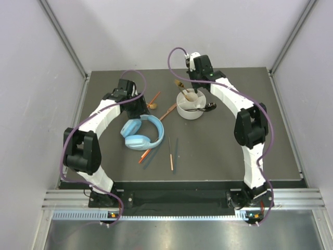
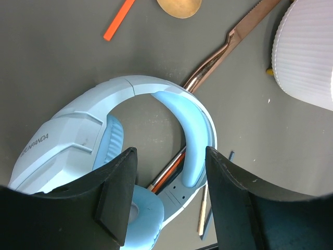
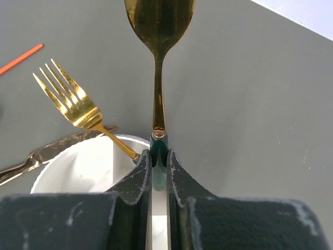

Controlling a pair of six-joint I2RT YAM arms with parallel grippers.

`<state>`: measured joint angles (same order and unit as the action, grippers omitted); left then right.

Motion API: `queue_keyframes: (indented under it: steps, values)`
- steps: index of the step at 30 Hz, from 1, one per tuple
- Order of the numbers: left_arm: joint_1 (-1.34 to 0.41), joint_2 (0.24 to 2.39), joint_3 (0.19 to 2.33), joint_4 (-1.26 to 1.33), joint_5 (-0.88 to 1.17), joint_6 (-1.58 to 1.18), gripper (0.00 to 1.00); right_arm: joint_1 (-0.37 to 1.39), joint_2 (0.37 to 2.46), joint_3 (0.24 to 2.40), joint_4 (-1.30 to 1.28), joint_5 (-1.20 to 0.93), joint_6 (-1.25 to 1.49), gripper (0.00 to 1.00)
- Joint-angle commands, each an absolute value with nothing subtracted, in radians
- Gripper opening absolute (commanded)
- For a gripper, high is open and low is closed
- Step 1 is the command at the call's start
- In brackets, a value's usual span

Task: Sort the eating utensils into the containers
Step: Place the fork in the container.

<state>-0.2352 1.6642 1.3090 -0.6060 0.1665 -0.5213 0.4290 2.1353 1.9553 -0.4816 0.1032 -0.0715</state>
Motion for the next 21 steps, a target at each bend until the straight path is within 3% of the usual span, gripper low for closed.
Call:
queue_keyframes:
  steps: [1, 7, 17, 21]
  values:
    - [-0.230, 1.684, 1.351, -0.614, 0.172, -0.511, 0.60, 0.420, 2.126, 1.922, -0.433, 0.092, -0.081, 0.00]
    - [-0.230, 1.686, 1.333, -0.601, 0.181, -0.514, 0.59, 0.420, 2.077, 1.770, -0.399, 0.094, -0.084, 0.00]
    - [-0.230, 1.710, 1.368, -0.609, 0.189, -0.511, 0.59, 0.422, 2.065, 1.726, -0.410, 0.077, -0.083, 0.00]
    - [-0.230, 1.721, 1.387, -0.611, 0.198, -0.514, 0.59, 0.423, 2.049, 1.718, -0.411, 0.072, -0.083, 0.13]
